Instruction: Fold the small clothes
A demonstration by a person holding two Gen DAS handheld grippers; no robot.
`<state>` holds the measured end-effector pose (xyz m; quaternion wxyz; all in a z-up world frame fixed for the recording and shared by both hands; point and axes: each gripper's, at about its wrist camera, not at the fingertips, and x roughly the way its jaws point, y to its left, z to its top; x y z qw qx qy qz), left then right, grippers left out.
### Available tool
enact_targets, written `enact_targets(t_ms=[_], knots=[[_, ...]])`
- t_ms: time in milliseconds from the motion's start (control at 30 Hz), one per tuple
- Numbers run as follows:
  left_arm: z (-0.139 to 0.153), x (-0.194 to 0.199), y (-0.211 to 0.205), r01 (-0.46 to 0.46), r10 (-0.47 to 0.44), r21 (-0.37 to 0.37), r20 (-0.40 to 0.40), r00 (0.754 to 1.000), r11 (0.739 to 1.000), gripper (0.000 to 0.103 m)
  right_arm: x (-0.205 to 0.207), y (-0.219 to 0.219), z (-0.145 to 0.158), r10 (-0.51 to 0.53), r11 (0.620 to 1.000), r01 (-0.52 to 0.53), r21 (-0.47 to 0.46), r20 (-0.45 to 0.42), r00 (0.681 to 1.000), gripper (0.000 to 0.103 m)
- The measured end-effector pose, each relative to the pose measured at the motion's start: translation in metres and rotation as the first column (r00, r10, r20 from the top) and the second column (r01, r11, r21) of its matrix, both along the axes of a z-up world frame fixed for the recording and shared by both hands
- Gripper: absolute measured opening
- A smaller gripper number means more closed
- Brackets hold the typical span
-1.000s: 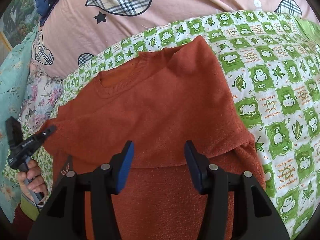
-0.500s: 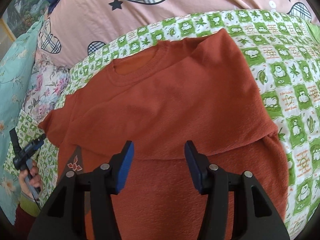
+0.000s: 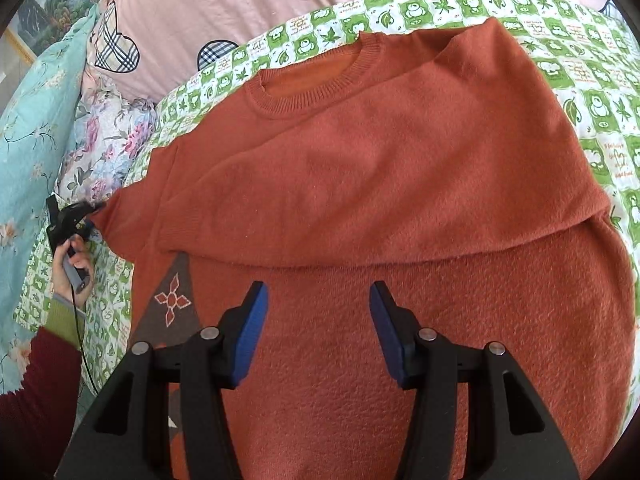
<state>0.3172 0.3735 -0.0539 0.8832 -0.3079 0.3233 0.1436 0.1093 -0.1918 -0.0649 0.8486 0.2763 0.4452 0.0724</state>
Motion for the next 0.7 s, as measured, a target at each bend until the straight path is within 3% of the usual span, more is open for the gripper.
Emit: enact_targets(t_ms=[33,67,167,233,367,500,700], knots=[[-0.001,0.006,0.000,0.029,-0.029,-0.015,-0.009,1.000,0.999,0.005,-0.001,-0.002,0.001,-0.003,1.000,0.003,0.001,0.001,1.000,0.054],[0.002,0.006,-0.005,0.047,-0.047,-0.014,0.004,0.999,0.999,0.003,-0.003,-0.004,0.001,-0.009,1.000,0.009,0.003,0.004,1.000,0.054],[0.019,-0.007,-0.034,0.092,-0.095,0.085,0.028,0.995,0.992,0.002,-0.009,-0.010,0.004,-0.028,1.000,0.028,0.008,0.015,0.999,0.054],[0.029,-0.022,-0.062,0.147,-0.154,0.101,0.065,0.986,0.984,0.002,-0.012,-0.015,0.005,-0.040,0.999,0.040,0.012,0.020,0.999,0.054],[0.052,-0.048,-0.134,0.266,-0.284,0.139,0.127,0.950,0.954,0.002,-0.023,-0.027,0.009,-0.072,0.997,0.071,0.027,0.034,0.997,0.054],[0.074,-0.066,-0.230,0.417,-0.445,0.175,0.179,0.878,0.892,0.002,-0.037,-0.042,0.009,-0.108,0.994,0.106,0.041,0.046,0.993,0.054],[0.083,-0.074,-0.374,0.627,-0.657,0.198,0.199,0.727,0.754,0.002,-0.058,-0.067,0.005,-0.167,0.984,0.164,0.065,0.046,0.985,0.054]])
